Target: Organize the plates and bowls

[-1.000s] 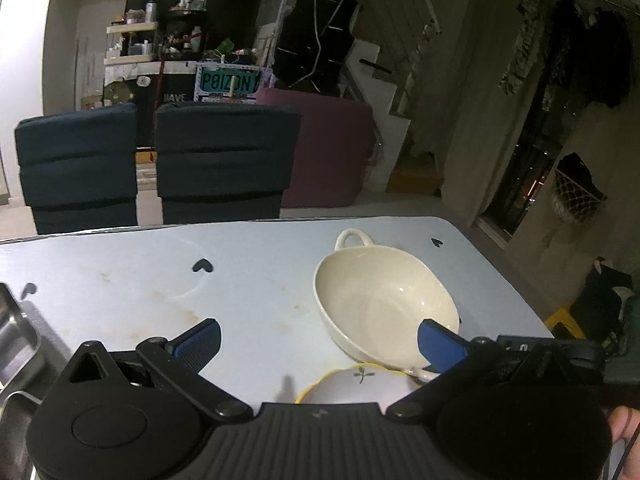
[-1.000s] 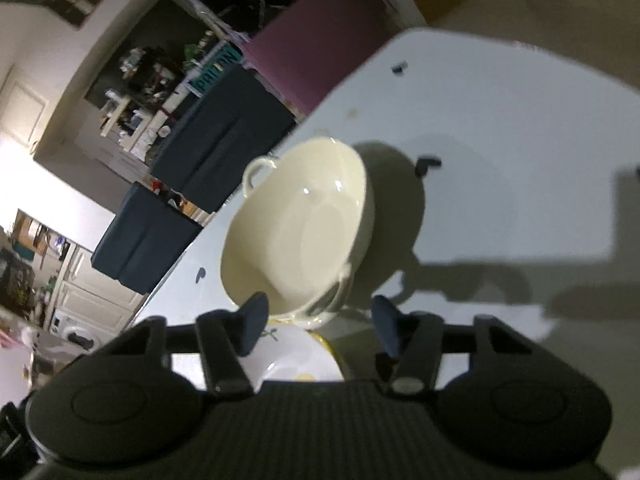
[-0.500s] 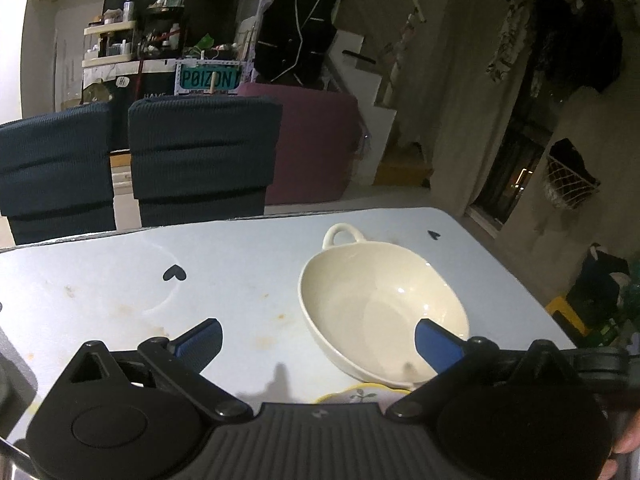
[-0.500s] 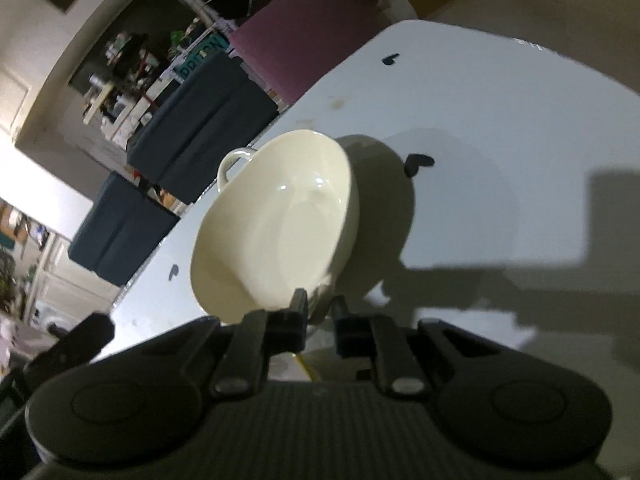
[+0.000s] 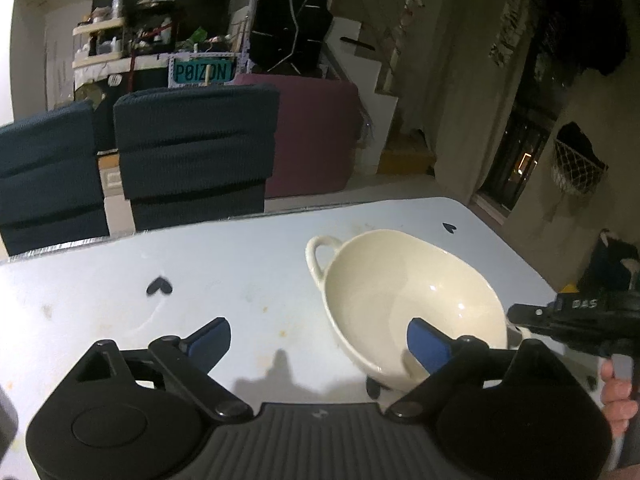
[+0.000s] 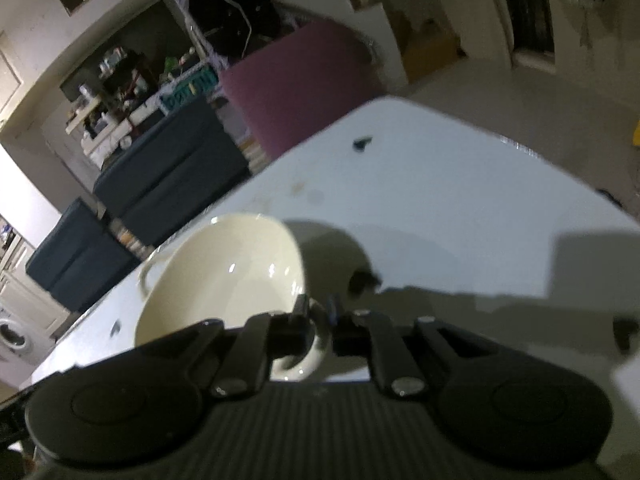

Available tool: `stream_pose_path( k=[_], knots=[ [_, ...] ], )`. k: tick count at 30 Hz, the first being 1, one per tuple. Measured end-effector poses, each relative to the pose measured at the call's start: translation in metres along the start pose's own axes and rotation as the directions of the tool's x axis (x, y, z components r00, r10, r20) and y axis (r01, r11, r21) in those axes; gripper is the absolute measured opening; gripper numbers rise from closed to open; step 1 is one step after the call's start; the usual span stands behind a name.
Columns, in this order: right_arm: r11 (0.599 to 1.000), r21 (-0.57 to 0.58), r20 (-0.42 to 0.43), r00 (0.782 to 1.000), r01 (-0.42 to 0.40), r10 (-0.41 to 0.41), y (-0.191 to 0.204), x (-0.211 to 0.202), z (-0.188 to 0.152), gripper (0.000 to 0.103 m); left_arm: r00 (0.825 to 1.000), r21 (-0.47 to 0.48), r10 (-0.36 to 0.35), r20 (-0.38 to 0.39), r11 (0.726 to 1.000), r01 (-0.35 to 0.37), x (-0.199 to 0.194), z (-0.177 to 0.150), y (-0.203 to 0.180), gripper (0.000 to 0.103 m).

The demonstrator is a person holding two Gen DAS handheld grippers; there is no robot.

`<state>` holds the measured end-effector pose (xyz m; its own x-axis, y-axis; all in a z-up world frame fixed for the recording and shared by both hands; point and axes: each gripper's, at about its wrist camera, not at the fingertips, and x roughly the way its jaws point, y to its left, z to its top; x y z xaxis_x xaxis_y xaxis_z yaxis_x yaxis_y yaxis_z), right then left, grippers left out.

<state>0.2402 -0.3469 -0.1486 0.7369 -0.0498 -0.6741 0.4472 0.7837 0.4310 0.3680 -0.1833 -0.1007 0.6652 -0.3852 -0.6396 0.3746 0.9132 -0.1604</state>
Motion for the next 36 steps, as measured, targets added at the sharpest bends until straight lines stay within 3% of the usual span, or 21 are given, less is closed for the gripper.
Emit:
stream_pose_path(
  k=[2, 4, 5, 10, 14, 20, 25, 31, 36],
  knots=[
    [0.996, 0.082, -0.018, 1.0, -0.018, 0.02, -0.01, 0.002, 0.001, 0.022, 1.0, 0.011, 0.003, 0.004, 1.0, -0.003, 0.009, 0.005, -0.001, 0.092],
    [0.993, 0.116, -0.034, 0.999, 0.019, -0.015, -0.013, 0.0, -0.006, 0.064, 1.0, 0.016, 0.008, 0.008, 1.0, -0.008, 0.018, 0.01, -0.003, 0.092],
    [0.992, 0.124, -0.042, 0.999, 0.034, -0.029, -0.014, 0.0, -0.009, 0.066, 1.0, 0.021, 0.013, 0.009, 1.0, -0.013, 0.023, 0.011, -0.004, 0.092],
    [0.98, 0.2, -0.103, 0.994, -0.002, 0.023, -0.02, -0.006, -0.026, 0.065, 0.999, 0.057, 0.044, 0.01, 0.997, -0.045, 0.045, 0.015, -0.011, 0.092],
    [0.985, 0.172, -0.118, 0.992, -0.027, 0.048, -0.016, -0.007, -0.03, 0.061, 0.998, 0.069, 0.063, -0.002, 0.996, -0.063, 0.059, 0.013, -0.01, 0.089],
    [0.988, 0.147, -0.149, 0.986, -0.057, 0.079, -0.01, -0.009, -0.032, 0.044, 0.996, 0.064, 0.088, -0.016, 0.994, -0.086, 0.066, 0.01, -0.001, 0.086],
    [0.996, 0.059, -0.131, 0.989, -0.065, 0.072, 0.006, -0.005, -0.029, 0.025, 0.989, 0.097, 0.142, -0.043, 0.986, -0.137, 0.069, 0.007, 0.007, 0.086],
    [1.0, -0.002, -0.093, 0.995, -0.028, 0.028, 0.009, 0.0, -0.021, 0.024, 0.994, 0.081, 0.091, -0.053, 0.993, -0.087, 0.062, 0.0, 0.014, 0.087],
    [0.999, 0.005, -0.066, 0.997, -0.035, 0.036, 0.001, 0.005, -0.01, 0.021, 0.997, 0.071, 0.025, -0.078, 0.997, -0.019, 0.053, -0.011, 0.015, 0.087]
  ],
)
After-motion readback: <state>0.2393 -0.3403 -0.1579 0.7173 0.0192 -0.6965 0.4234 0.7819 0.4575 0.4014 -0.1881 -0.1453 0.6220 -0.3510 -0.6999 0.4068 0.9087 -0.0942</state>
